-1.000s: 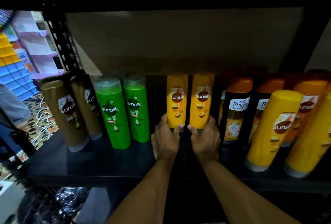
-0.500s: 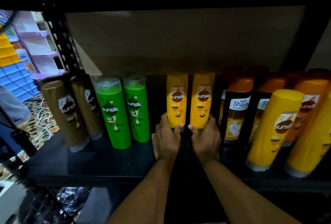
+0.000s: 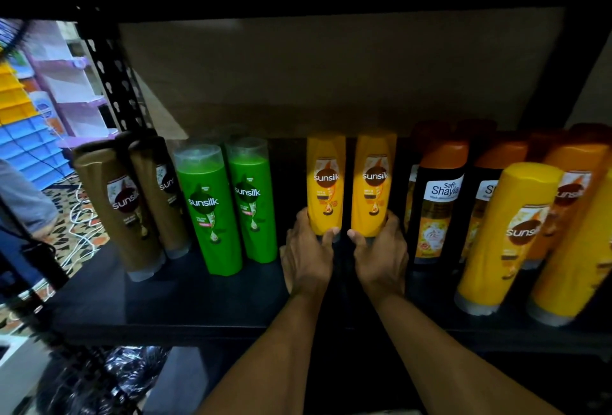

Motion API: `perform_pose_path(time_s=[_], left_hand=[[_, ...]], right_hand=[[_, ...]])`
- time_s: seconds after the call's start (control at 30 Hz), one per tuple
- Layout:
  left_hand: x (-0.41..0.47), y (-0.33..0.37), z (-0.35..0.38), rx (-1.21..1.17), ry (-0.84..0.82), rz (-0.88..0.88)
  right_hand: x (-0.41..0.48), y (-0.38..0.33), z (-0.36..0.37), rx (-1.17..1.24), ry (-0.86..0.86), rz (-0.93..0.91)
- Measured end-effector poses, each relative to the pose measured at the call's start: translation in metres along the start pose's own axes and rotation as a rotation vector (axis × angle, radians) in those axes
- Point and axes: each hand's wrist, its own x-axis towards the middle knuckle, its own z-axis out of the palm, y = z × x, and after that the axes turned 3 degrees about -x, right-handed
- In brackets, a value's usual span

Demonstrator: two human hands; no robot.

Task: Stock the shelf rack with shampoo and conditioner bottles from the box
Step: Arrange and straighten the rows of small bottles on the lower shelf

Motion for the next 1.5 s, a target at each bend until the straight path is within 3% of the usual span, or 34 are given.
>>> perform_pose_path(time_s=[0.9, 1.07, 1.3, 1.5], left_hand=[[-0.006, -0.009, -0.005, -0.041, -0.007, -0.004], [-0.039, -0.012, -0.032, -0.076, -0.106, 0.009], [-0.098, -0.02, -0.073, -0.043, -0.181, 0.133], [-0.126, 0.013, -0.071, -0.02, -0.234, 0.14]], right_hand=[[-0.002, 0.008, 0.002, -0.068, -0.003, -0.034], [-0.03, 0.008, -0.01, -0.123, -0.035, -0.037], [-0.104, 0.004, -0.047, -0.051, -0.15, -0.194], [-0.118, 0.024, -0.118, -0.062, -0.007, -0.372]])
